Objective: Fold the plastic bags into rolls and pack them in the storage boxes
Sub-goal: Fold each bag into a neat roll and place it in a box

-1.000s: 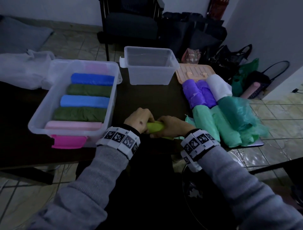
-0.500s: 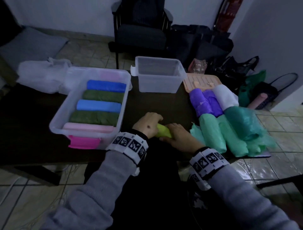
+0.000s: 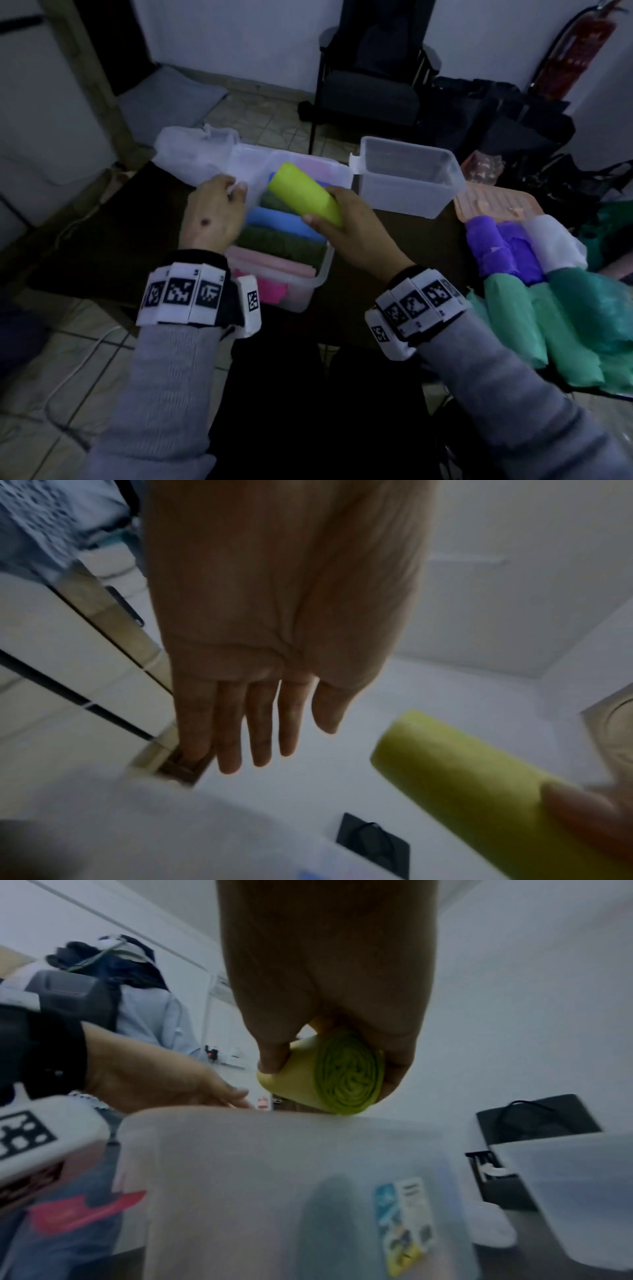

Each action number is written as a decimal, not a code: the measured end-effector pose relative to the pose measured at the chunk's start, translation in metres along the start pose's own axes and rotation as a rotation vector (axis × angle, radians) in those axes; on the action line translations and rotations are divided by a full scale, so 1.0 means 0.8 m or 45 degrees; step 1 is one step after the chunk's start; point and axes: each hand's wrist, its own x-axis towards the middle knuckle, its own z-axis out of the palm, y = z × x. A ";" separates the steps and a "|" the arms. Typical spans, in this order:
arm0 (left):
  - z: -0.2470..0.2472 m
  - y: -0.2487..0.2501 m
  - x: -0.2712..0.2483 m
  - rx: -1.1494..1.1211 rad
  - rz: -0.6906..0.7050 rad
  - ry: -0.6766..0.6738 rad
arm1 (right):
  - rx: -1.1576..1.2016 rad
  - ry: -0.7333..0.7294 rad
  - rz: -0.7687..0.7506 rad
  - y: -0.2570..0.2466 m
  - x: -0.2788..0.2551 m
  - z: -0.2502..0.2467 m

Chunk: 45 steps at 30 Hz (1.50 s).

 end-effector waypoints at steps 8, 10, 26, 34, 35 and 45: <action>0.037 -0.059 -0.014 -0.571 -0.423 -0.067 | -0.229 -0.294 -0.118 -0.031 0.026 0.044; 0.038 -0.058 -0.013 -0.648 -0.467 -0.057 | -0.296 -0.379 -0.094 -0.028 0.025 0.044; 0.042 -0.052 -0.009 -0.685 -0.448 -0.003 | -0.590 -0.561 -0.153 -0.031 0.028 0.048; 0.046 -0.052 -0.010 -0.729 -0.389 0.026 | -0.239 0.003 -0.043 -0.021 0.020 0.058; 0.047 -0.052 -0.010 -0.765 -0.367 0.035 | -0.147 0.152 0.095 -0.017 0.018 0.060; 0.053 -0.059 -0.008 -0.735 -0.323 0.013 | 0.977 0.374 0.775 -0.006 0.022 0.068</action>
